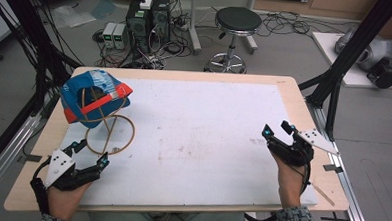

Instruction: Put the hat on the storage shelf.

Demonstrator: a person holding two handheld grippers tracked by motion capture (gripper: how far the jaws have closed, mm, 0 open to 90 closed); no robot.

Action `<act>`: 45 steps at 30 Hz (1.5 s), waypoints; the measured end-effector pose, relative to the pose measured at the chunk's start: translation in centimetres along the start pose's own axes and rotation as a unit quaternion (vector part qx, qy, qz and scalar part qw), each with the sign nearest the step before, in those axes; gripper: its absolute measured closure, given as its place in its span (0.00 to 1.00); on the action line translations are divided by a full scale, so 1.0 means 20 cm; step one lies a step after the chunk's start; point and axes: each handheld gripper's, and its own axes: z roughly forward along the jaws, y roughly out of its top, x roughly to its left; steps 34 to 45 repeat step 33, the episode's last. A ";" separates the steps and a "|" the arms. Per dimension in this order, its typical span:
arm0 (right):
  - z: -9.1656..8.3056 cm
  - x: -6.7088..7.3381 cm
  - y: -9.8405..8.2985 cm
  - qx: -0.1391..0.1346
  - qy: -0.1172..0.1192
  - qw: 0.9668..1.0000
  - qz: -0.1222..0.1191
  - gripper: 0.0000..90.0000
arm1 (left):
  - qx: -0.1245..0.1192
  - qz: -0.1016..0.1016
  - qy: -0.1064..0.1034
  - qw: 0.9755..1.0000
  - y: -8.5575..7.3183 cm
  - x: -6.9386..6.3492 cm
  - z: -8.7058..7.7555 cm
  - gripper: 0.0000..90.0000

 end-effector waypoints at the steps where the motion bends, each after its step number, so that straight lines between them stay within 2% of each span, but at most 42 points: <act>1: 0.00 -0.01 -0.01 0.001 -0.001 1.000 0.003 0.33 | 0.000 0.000 0.001 1.000 0.00 0.00 0.00 0.23; 10: -0.02 -0.03 -0.14 0.012 -0.014 1.000 0.004 0.31 | -0.002 -0.002 -0.001 1.000 0.00 0.00 0.00 0.23; 19: -0.03 -0.02 -0.21 0.031 -0.017 0.999 0.000 0.31 | -0.002 -0.002 -0.002 1.000 0.00 0.00 0.00 0.23; 22: -0.03 -0.01 -0.22 0.035 -0.016 0.999 -0.006 0.31 | -0.001 -0.001 -0.003 1.000 0.00 0.00 0.00 0.23; 45: -0.01 -0.02 -0.24 0.042 -0.018 0.999 -0.004 0.30 | -0.001 0.000 -0.004 1.000 0.00 0.00 0.01 0.23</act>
